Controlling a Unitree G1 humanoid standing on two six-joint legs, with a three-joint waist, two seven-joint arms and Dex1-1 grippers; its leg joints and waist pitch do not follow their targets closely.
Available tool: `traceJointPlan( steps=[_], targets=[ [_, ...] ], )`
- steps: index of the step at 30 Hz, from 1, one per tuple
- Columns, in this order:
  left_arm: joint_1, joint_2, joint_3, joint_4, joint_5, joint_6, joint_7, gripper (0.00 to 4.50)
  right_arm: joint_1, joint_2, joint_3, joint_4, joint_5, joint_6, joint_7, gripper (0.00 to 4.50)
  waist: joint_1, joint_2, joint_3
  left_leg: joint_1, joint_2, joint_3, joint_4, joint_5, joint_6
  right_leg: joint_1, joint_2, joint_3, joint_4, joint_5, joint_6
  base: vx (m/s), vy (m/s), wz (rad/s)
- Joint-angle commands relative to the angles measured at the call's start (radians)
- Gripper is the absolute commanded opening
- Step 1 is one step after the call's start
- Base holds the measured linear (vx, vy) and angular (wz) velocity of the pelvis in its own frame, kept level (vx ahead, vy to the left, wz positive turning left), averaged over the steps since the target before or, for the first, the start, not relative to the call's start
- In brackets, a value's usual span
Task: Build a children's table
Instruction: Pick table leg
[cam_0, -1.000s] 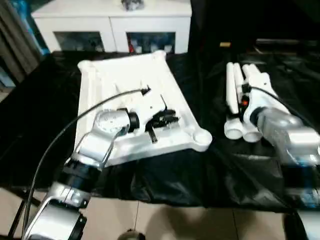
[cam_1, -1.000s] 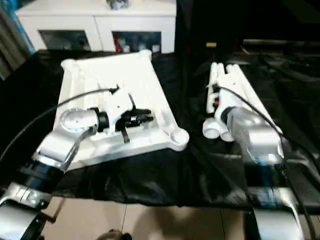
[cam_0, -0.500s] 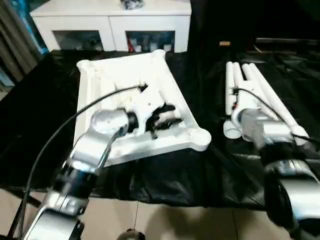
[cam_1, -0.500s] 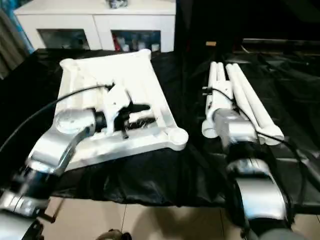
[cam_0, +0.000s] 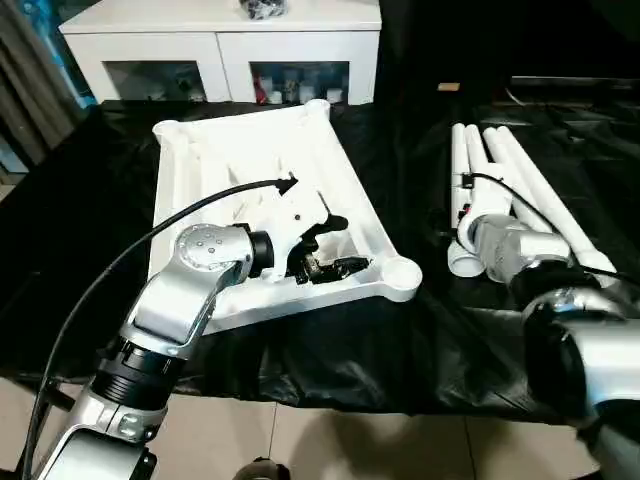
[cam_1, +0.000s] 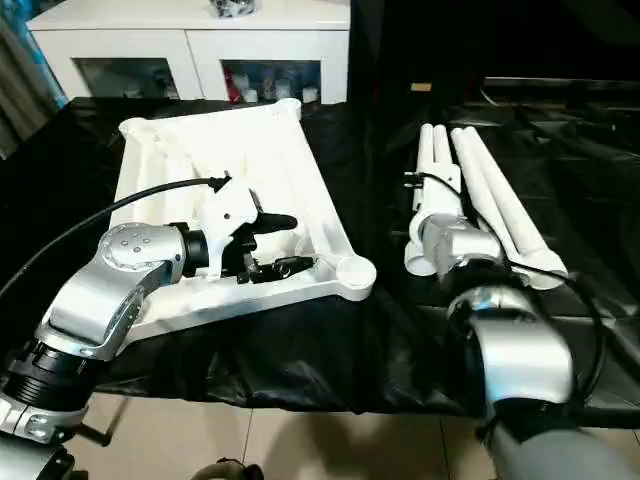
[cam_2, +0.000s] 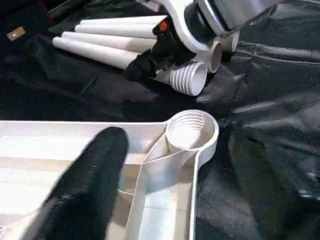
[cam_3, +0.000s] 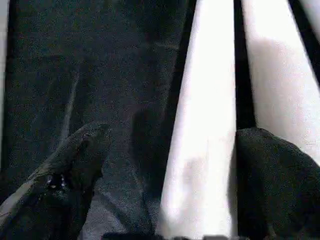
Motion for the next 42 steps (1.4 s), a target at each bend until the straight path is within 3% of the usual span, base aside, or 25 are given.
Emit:
traceJointPlan(
  steps=[1,3,4,6,9,10,12,16,17,18,19,20,21,24,27,31,32,34,35,38,42],
  targets=[
    [-0.018,0.010,-0.003,-0.016,0.001,0.018,0.009,4.02,-0.024,-0.007,-0.014,0.029,0.009,0.031,0.012,4.50,0.001,-0.007,-0.076,0.029,0.039,-0.009,-0.060,-0.139,0.015,0.040,-0.042,0.019,-0.054,0.041,-0.281,0.000,0.000,0.00],
    [-0.023,0.011,-0.002,-0.017,-0.001,0.023,0.009,4.23,-0.032,-0.013,-0.016,0.041,0.005,0.046,0.016,4.50,0.001,-0.006,-0.077,0.029,0.039,-0.009,-0.059,-0.134,0.014,0.040,-0.042,0.018,-0.053,0.044,-0.285,0.000,0.000,0.00],
    [-0.027,0.012,-0.001,-0.016,-0.004,0.027,0.007,4.27,-0.039,-0.019,-0.025,0.051,0.008,0.060,0.011,4.50,0.001,-0.013,-0.077,0.028,0.039,-0.008,-0.059,-0.131,0.016,0.039,-0.041,0.018,-0.054,0.047,-0.286,0.000,0.000,0.00],
    [-0.039,0.024,-0.007,-0.020,-0.016,0.048,-0.015,4.43,-0.055,-0.035,-0.051,0.074,0.024,0.091,0.003,4.50,0.003,-0.010,-0.078,0.030,0.039,-0.008,-0.057,-0.123,0.018,0.039,-0.041,0.018,-0.052,0.048,-0.288,0.000,0.000,0.00],
    [-0.046,0.034,-0.011,-0.027,-0.031,0.053,-0.039,4.50,-0.065,-0.048,-0.071,0.089,0.035,0.104,-0.013,4.17,0.006,-0.009,-0.077,0.031,0.039,-0.008,-0.058,-0.138,0.011,0.037,-0.041,0.017,-0.053,0.025,-0.287,0.000,0.000,0.00],
    [-0.050,0.037,-0.010,-0.029,-0.034,0.053,-0.044,4.50,-0.068,-0.055,-0.076,0.092,0.035,0.102,-0.025,4.14,0.005,-0.014,-0.076,0.030,0.039,-0.007,-0.059,-0.137,0.009,0.037,-0.040,0.017,-0.054,0.023,-0.285,0.000,0.000,0.00],
    [-0.056,0.039,-0.010,-0.028,-0.040,0.062,-0.051,4.50,-0.073,-0.066,-0.081,0.099,0.032,0.104,-0.027,3.93,0.006,-0.016,-0.077,0.029,0.038,-0.007,-0.057,-0.130,0.010,0.038,-0.042,0.018,-0.053,0.026,-0.286,0.000,0.000,0.00],
    [-0.060,0.049,-0.016,-0.034,-0.049,0.076,-0.074,4.50,-0.076,-0.074,-0.081,0.105,0.022,0.121,-0.016,3.53,0.006,-0.026,-0.076,0.025,0.037,-0.004,-0.055,-0.101,0.031,0.039,-0.042,0.018,-0.052,0.029,-0.286,0.000,0.000,0.00],
    [-0.061,0.053,-0.018,-0.035,-0.052,0.081,-0.077,4.50,-0.076,-0.074,-0.080,0.107,0.018,0.125,-0.014,3.44,0.007,-0.023,-0.077,0.024,0.037,-0.005,-0.053,-0.089,0.035,0.038,-0.042,0.018,-0.050,0.035,-0.286,0.000,0.000,0.00],
    [-0.061,0.058,-0.022,-0.037,-0.055,0.086,-0.082,4.50,-0.075,-0.075,-0.083,0.109,0.017,0.128,-0.011,3.34,0.006,-0.028,-0.077,0.024,0.037,-0.004,-0.053,-0.084,0.038,0.038,-0.042,0.018,-0.051,0.037,-0.286,0.000,0.000,0.00],
    [-0.061,0.060,-0.024,-0.037,-0.057,0.089,-0.085,4.50,-0.075,-0.075,-0.085,0.109,0.017,0.130,-0.009,3.26,0.008,-0.025,-0.078,0.024,0.037,-0.005,-0.052,-0.078,0.039,0.038,-0.042,0.018,-0.049,0.038,-0.287,0.000,0.000,0.00],
    [-0.061,0.064,-0.028,-0.036,-0.056,0.088,-0.087,4.50,-0.072,-0.075,-0.090,0.111,0.017,0.130,-0.008,3.18,0.007,-0.032,-0.078,0.023,0.038,-0.004,-0.052,-0.072,0.043,0.038,-0.041,0.018,-0.049,0.043,-0.286,0.000,0.000,0.00],
    [-0.061,0.064,-0.030,-0.035,-0.056,0.087,-0.087,4.50,-0.071,-0.074,-0.092,0.112,0.018,0.130,-0.004,3.09,0.008,-0.029,-0.079,0.023,0.038,-0.005,-0.051,-0.066,0.044,0.038,-0.042,0.018,-0.047,0.049,-0.287,0.000,0.000,0.00],
    [-0.059,0.066,-0.034,-0.034,-0.053,0.085,-0.082,4.50,-0.068,-0.068,-0.106,0.115,0.028,0.129,0.014,2.83,0.012,-0.034,-0.087,0.016,0.036,-0.004,-0.041,0.010,0.072,0.037,-0.038,0.017,-0.035,0.144,-0.292,0.000,0.000,0.00],
    [-0.061,0.067,-0.036,-0.032,-0.050,0.094,-0.073,4.50,-0.063,-0.062,-0.108,0.115,0.028,0.136,0.018,2.64,0.016,-0.037,-0.085,0.013,0.036,-0.003,-0.037,0.004,0.090,0.030,-0.038,0.017,-0.033,0.146,-0.298,0.000,0.000,0.00],
    [-0.064,0.069,-0.041,-0.023,-0.046,0.095,-0.071,4.50,-0.052,-0.054,-0.117,0.117,0.031,0.150,0.015,2.31,0.018,-0.038,-0.077,0.017,0.040,-0.002,-0.044,-0.082,0.054,0.026,-0.042,0.019,-0.044,0.021,-0.285,0.000,0.000,0.00],
    [-0.063,0.071,-0.044,-0.023,-0.046,0.097,-0.073,4.50,-0.047,-0.051,-0.123,0.118,0.035,0.154,0.013,2.31,0.018,-0.038,-0.074,0.018,0.042,-0.003,-0.048,-0.110,0.032,0.025,-0.043,0.021,-0.046,-0.024,-0.273,0.000,0.000,0.00],
    [-0.064,0.071,-0.046,-0.022,-0.045,0.098,-0.074,4.50,-0.044,-0.051,-0.125,0.118,0.037,0.155,0.010,2.09,0.017,-0.040,-0.073,0.021,0.042,-0.004,-0.051,-0.135,0.013,0.024,-0.043,0.021,-0.048,-0.051,-0.261,0.000,0.000,0.00],
    [-0.065,0.069,-0.050,-0.018,-0.044,0.108,-0.069,4.50,-0.036,-0.051,-0.132,0.119,0.035,0.155,0.006,2.02,0.015,-0.044,-0.073,0.020,0.041,-0.003,-0.052,-0.135,0.007,0.024,-0.043,0.022,-0.048,-0.047,-0.257,0.000,0.000,0.00],
    [-0.068,0.064,-0.051,-0.007,-0.033,0.104,-0.049,4.50,-0.030,-0.052,-0.146,0.119,0.043,0.151,0.002,1.91,0.015,-0.042,-0.076,0.019,0.039,-0.004,-0.050,-0.111,0.006,0.025,-0.042,0.022,-0.044,-0.008,-0.251,0.000,0.000,0.00],
    [-0.082,0.026,-0.024,0.025,-0.025,0.102,0.017,4.50,-0.035,-0.052,-0.163,0.113,0.057,0.128,0.018,1.87,0.014,-0.048,-0.079,0.017,0.038,-0.003,-0.048,-0.087,0.016,0.028,-0.042,0.022,-0.041,0.043,-0.256,0.000,0.000,0.00]
  ],
)
